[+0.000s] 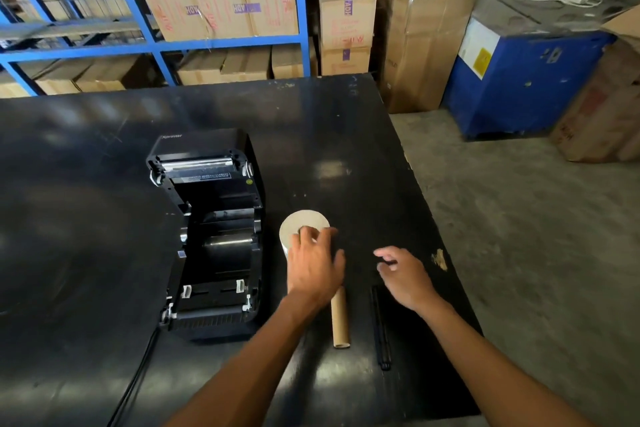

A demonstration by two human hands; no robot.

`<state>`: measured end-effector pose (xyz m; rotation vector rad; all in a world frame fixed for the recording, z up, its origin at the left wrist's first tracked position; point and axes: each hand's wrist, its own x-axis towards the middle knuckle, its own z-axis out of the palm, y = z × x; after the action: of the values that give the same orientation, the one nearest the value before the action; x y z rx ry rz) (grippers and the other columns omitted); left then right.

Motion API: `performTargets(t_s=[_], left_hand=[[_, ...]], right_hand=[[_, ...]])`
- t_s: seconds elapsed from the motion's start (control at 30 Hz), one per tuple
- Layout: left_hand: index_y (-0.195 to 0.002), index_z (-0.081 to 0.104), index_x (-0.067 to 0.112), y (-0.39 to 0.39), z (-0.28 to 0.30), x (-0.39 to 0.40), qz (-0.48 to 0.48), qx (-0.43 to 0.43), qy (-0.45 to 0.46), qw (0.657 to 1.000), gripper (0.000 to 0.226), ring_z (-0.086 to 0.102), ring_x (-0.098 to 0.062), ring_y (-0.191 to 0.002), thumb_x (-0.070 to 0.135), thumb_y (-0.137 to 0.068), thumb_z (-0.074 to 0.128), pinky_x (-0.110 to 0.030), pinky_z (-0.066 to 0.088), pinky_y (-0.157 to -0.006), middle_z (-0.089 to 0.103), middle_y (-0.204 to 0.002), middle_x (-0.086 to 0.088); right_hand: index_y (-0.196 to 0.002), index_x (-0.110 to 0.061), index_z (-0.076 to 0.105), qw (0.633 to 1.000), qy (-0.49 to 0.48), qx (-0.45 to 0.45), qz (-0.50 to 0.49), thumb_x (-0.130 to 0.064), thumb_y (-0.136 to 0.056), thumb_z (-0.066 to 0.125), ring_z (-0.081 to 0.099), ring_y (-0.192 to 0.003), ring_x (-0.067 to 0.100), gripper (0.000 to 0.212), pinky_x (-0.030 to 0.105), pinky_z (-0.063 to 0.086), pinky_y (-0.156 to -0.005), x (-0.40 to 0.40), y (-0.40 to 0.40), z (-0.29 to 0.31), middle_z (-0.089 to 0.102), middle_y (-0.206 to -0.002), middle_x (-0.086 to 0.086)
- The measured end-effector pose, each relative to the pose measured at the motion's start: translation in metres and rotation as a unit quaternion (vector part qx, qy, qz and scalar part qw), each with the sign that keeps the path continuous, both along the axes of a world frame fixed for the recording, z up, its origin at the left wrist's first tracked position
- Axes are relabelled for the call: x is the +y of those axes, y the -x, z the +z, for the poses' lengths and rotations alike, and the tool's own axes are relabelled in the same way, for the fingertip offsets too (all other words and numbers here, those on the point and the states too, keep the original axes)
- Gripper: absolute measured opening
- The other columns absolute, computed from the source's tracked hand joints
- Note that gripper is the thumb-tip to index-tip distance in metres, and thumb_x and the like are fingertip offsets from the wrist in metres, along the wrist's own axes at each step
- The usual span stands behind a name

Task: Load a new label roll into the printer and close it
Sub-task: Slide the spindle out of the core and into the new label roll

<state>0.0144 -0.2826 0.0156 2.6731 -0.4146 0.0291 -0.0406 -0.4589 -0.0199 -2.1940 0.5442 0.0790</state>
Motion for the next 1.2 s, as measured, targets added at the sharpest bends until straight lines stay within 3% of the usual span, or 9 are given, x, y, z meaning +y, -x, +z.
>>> performTargets(t_s=[0.13, 0.3, 0.43, 0.53, 0.67, 0.77, 0.9, 1.07, 1.2], left_hand=[[-0.152, 0.026, 0.034, -0.041, 0.005, 0.012, 0.028, 0.066, -0.071, 0.995, 0.085, 0.024, -0.038, -0.139, 0.058, -0.08, 0.063, -0.054, 0.035, -0.106, 0.023, -0.156, -0.009], [-0.156, -0.002, 0.046, -0.072, 0.005, 0.022, -0.044, 0.212, -0.11, 0.97, 0.122, 0.011, -0.05, -0.147, 0.055, -0.068, 0.081, -0.065, 0.036, -0.11, -0.008, -0.166, -0.01], [-0.155, 0.011, 0.048, -0.08, 0.005, 0.03, -0.068, 0.237, -0.08, 0.966, 0.114, 0.037, -0.048, -0.132, 0.048, -0.068, 0.085, -0.058, 0.047, -0.105, 0.015, -0.156, -0.009], [-0.153, 0.021, 0.047, -0.078, 0.002, 0.04, -0.069, 0.223, -0.032, 0.972, 0.108, 0.041, -0.044, -0.128, 0.045, -0.066, 0.085, -0.055, 0.048, -0.104, 0.022, -0.15, -0.008], [-0.152, 0.029, 0.043, -0.065, 0.0, 0.061, -0.02, 0.242, 0.141, 0.96, 0.104, 0.046, -0.028, -0.125, 0.032, -0.067, 0.089, -0.043, 0.052, -0.102, 0.029, -0.144, -0.005], [-0.147, 0.035, 0.042, -0.049, 0.006, 0.08, -0.006, 0.289, 0.314, 0.904, 0.098, 0.055, -0.022, -0.119, 0.023, -0.068, 0.09, -0.042, 0.062, -0.085, 0.042, -0.139, -0.004], [-0.138, 0.044, 0.049, -0.028, 0.02, 0.11, -0.032, 0.35, 0.467, 0.812, 0.088, 0.069, -0.009, -0.106, 0.015, -0.071, 0.09, -0.034, 0.063, -0.075, 0.059, -0.13, 0.002], [-0.144, 0.03, 0.061, -0.016, 0.037, 0.148, -0.035, 0.443, 0.49, 0.75, 0.095, 0.065, -0.023, -0.12, 0.044, -0.07, 0.087, -0.048, 0.061, -0.087, 0.058, -0.135, 0.013], [-0.151, 0.034, 0.045, -0.013, 0.049, 0.159, 0.042, 0.521, 0.475, 0.708, 0.092, 0.059, -0.034, -0.123, 0.083, -0.071, 0.057, -0.055, 0.061, -0.077, 0.055, -0.144, -0.005]], right_hand=[[-0.144, -0.023, 0.044, 0.991, -0.108, 0.009, 0.078, -0.006, -0.098, 0.043, 0.045, -0.135, 0.019, 0.049, 0.027, 0.038, -0.105, 0.038, -0.053, 0.005, 0.046, -0.148, 0.002], [-0.141, -0.012, 0.047, 0.975, -0.205, 0.034, 0.08, 0.008, -0.095, 0.039, 0.048, -0.131, 0.017, 0.051, 0.03, 0.037, -0.11, 0.054, -0.078, -0.019, 0.055, -0.14, 0.006], [-0.139, -0.02, 0.051, 0.953, -0.297, 0.054, 0.031, 0.004, -0.094, 0.04, 0.053, -0.121, 0.014, 0.052, 0.024, 0.046, -0.089, 0.056, -0.076, -0.019, 0.058, -0.125, -0.005], [-0.138, -0.028, 0.051, 0.94, -0.332, 0.072, -0.004, -0.001, -0.096, 0.037, 0.051, -0.125, 0.018, 0.052, 0.035, 0.041, -0.093, 0.062, -0.07, -0.009, 0.055, -0.125, -0.01], [-0.117, -0.038, 0.062, 0.926, -0.372, 0.019, -0.06, -0.017, -0.099, 0.045, 0.057, -0.11, 0.009, 0.032, 0.031, 0.043, -0.083, 0.069, -0.067, 0.011, 0.064, -0.122, -0.009], [-0.119, -0.042, 0.057, 0.893, -0.436, 0.006, -0.108, -0.045, -0.095, 0.052, 0.064, -0.103, 0.015, 0.025, 0.041, 0.05, -0.09, 0.081, -0.066, 0.027, 0.066, -0.119, -0.003], [-0.111, -0.045, 0.063, 0.833, -0.543, 0.023, -0.103, -0.06, -0.086, 0.055, 0.073, -0.093, 0.028, 0.03, 0.048, 0.059, -0.077, 0.106, -0.061, 0.046, 0.075, -0.104, 0.007], [-0.109, -0.041, 0.066, 0.878, -0.471, -0.042, -0.073, -0.043, -0.092, 0.057, 0.073, -0.081, 0.024, 0.019, 0.035, 0.058, -0.06, 0.136, -0.044, 0.067, 0.072, -0.1, 0.006], [-0.105, -0.045, 0.066, 0.902, -0.423, -0.076, -0.034, -0.04, -0.092, 0.06, 0.072, -0.079, 0.019, 0.015, 0.031, 0.057, -0.06, 0.157, -0.035, 0.083, 0.071, -0.099, 0.006]])
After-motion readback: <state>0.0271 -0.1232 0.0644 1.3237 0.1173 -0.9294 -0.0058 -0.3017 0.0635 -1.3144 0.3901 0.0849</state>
